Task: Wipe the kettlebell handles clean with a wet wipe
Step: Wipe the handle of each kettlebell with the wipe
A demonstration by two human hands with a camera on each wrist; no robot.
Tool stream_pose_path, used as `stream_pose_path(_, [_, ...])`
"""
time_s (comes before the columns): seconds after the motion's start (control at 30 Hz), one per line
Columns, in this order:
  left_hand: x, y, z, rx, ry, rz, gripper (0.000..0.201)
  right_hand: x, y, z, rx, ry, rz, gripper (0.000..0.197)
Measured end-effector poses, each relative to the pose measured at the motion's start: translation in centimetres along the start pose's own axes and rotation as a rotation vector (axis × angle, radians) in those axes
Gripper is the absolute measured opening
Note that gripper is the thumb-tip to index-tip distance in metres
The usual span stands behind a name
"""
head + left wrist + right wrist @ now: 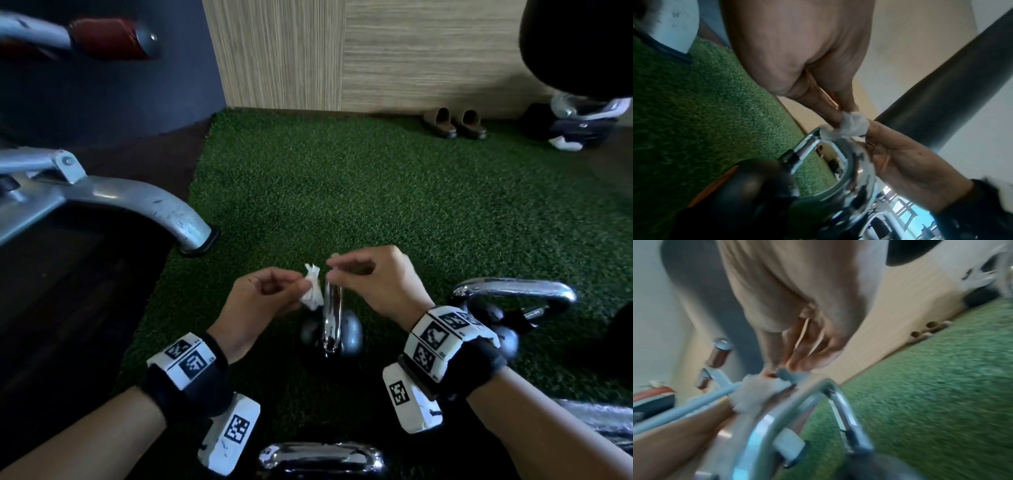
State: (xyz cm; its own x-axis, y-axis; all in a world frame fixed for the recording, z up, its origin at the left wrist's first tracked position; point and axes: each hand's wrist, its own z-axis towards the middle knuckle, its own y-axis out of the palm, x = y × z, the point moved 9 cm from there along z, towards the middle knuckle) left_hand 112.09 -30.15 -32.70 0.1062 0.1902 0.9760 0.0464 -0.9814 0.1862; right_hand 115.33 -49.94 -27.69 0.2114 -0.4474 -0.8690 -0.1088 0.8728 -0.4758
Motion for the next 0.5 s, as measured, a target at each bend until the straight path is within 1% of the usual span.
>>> stream_pose_path(0.07, [1.1, 1.0, 0.2, -0.025, 0.015, -0.060, 0.020, -1.7, 0.8, -0.4, -0.038, -0.026, 0.069, 0.025])
stream_pose_path(0.13, [1.8, 1.6, 0.3, -0.027, 0.010, -0.102, 0.013, -2.1, 1.2, -0.7, -0.024, -0.014, 0.177, 0.028])
stream_pose_path(0.17, [2.0, 1.7, 0.4, -0.024, 0.007, -0.130, 0.013, -2.1, 1.4, -0.8, -0.033, 0.008, 0.231, 0.031])
stream_pose_path(0.27, [2.3, 2.2, 0.3, -0.025, -0.020, -0.165, 0.029, -2.1, 1.6, -0.9, -0.060, 0.030, 0.307, 0.032])
stream_pose_path(0.4, [2.5, 3.2, 0.4, -0.083, -0.092, -0.132, 0.037, -1.9, 0.4, -1.0, 0.061, 0.030, 0.298, 0.024])
stream_pose_path(0.47, [3.0, 3.7, 0.3, -0.130, -0.105, -0.115, 0.037, -1.5, 0.1, -0.9, 0.116, 0.046, 0.303, 0.020])
stream_pose_path(0.5, [2.9, 3.7, 0.3, -0.142, -0.097, -0.064, 0.035, -1.1, -0.2, -0.9, 0.142, 0.057, 0.306, 0.019])
